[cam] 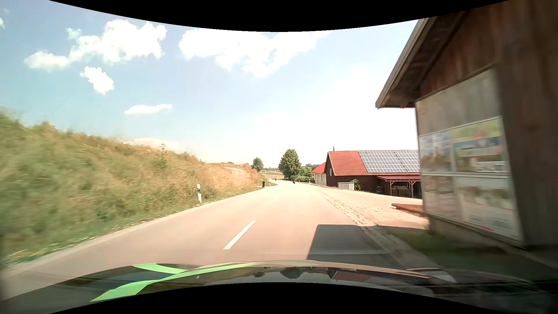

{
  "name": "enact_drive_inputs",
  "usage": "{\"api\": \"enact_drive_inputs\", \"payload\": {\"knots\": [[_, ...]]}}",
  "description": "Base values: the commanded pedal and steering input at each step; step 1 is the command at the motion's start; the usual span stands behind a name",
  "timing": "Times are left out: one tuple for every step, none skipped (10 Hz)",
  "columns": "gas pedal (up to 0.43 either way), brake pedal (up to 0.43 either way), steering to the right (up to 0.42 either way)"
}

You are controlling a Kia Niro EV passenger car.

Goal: Follow the waypoints while adhering to traffic rules and regulations

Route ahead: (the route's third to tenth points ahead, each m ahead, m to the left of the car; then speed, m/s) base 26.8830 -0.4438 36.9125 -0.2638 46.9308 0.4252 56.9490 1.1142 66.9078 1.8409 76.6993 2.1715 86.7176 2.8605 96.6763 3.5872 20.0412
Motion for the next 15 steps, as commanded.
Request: {"api": "enact_drive_inputs", "payload": {"knots": [[0.177, 0.0, 0.005], [0.177, 0.0, 0.005], [0.177, 0.0, 0.005], [0.177, 0.0, 0.005], [0.177, 0.0, 0.004], [0.189, 0.0, 0.004], [0.209, 0.0, 0.004], [0.209, 0.0, 0.001], [0.22, 0.0, 0.0], [0.22, 0.0, 0.0], [0.22, 0.0, -0.001], [0.22, 0.0, -0.002], [0.197, 0.0, -0.003], [0.189, 0.0, -0.004], [0.189, 0.0, -0.004]]}}
